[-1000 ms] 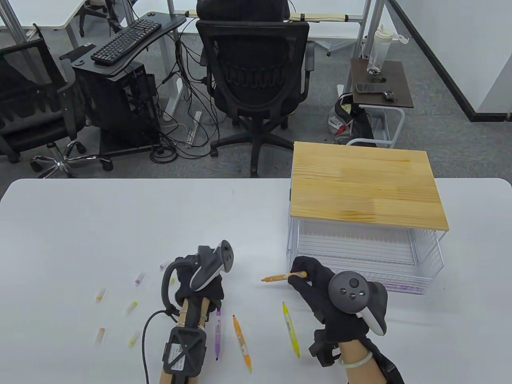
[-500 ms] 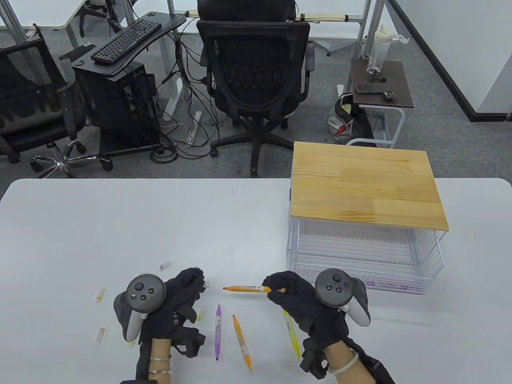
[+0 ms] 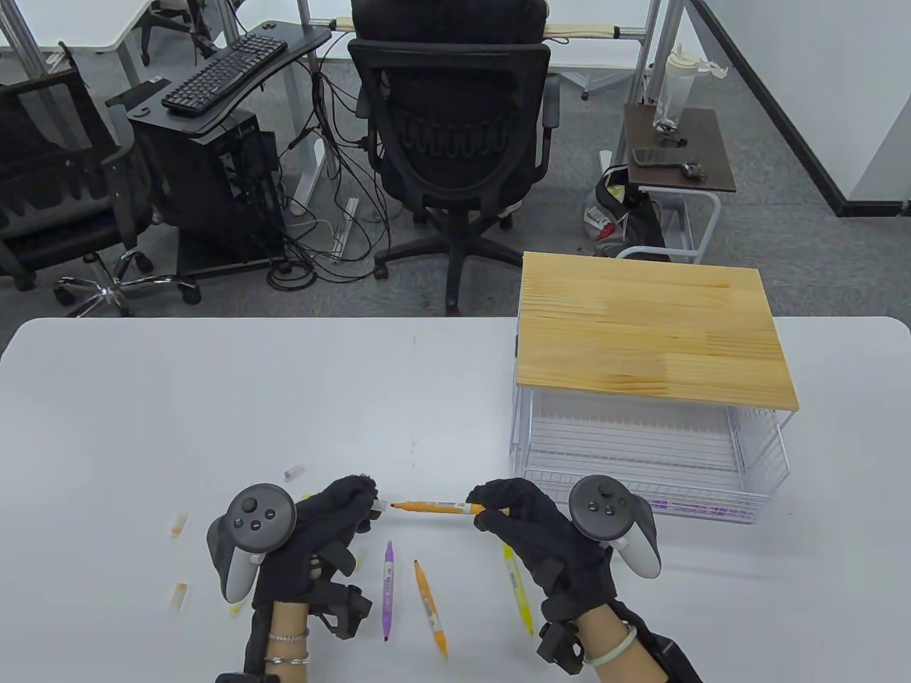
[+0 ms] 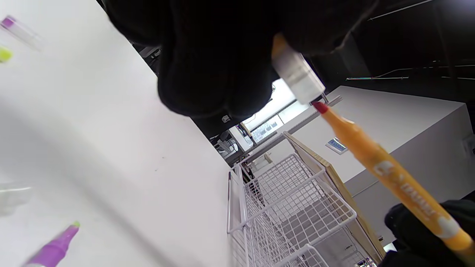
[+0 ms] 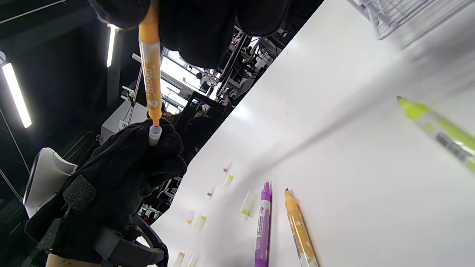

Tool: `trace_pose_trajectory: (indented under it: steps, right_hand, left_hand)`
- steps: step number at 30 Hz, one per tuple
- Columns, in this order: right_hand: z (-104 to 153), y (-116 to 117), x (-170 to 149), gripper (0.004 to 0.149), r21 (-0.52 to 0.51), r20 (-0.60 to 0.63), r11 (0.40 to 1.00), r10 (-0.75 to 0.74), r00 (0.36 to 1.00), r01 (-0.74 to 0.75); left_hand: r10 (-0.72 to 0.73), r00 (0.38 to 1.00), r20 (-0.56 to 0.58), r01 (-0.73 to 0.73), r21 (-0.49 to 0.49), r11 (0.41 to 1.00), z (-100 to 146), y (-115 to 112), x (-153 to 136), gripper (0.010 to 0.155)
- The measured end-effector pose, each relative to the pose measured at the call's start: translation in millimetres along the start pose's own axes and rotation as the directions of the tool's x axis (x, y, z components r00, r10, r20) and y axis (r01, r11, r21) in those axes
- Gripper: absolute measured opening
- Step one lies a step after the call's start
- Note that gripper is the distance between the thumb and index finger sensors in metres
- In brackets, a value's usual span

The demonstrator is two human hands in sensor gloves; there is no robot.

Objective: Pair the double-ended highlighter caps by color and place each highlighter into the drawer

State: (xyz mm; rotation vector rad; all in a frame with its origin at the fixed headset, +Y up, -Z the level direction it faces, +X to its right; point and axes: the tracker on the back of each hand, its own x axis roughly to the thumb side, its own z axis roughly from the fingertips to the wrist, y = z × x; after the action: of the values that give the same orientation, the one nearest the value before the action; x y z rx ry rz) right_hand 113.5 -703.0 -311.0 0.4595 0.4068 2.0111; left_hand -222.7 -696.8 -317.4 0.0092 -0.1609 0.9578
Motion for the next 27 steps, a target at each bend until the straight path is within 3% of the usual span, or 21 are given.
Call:
trace_pose_trajectory:
  steps: [6, 9, 11, 16, 19, 27]
  right_hand:
    - [0, 0, 0, 0.038, 0.009, -0.002, 1.0, -0.016, 1.0, 0.016]
    - [1, -3, -1, 0.039, 0.0, -0.002, 1.0, -0.028, 1.0, 0.028]
    - [2, -6, -2, 0.04, -0.012, -0.004, 1.0, -0.024, 1.0, 0.024]
    - [3, -10, 3, 0.053, -0.072, -0.035, 0.986, 0.15, 0.988, -0.152]
    - [3, -8, 8, 0.048, -0.125, -0.083, 0.944, 0.296, 0.952, -0.304]
    - [5, -3, 14, 0.046, -0.199, -0.144, 0.866, 0.437, 0.888, -0.458]
  left_hand:
    - [0.006, 0.999, 0.05, -0.003, -0.059, 0.998, 1, -7, 10, 0.048]
    - [0.047, 0.993, 0.106, -0.026, -0.193, 0.981, -1, -12, 15, 0.053]
    - [-0.008, 0.991, 0.131, 0.041, -0.25, 0.967, -1, -15, 20, 0.054]
    - [-0.194, 0.968, 0.157, 0.222, -0.182, 0.958, 2, -19, 33, 0.049]
    - [-0.282, 0.944, 0.168, 0.303, -0.115, 0.946, 5, -20, 40, 0.049]
    - [-0.373, 0.887, 0.274, 0.396, -0.033, 0.918, 8, -27, 51, 0.047]
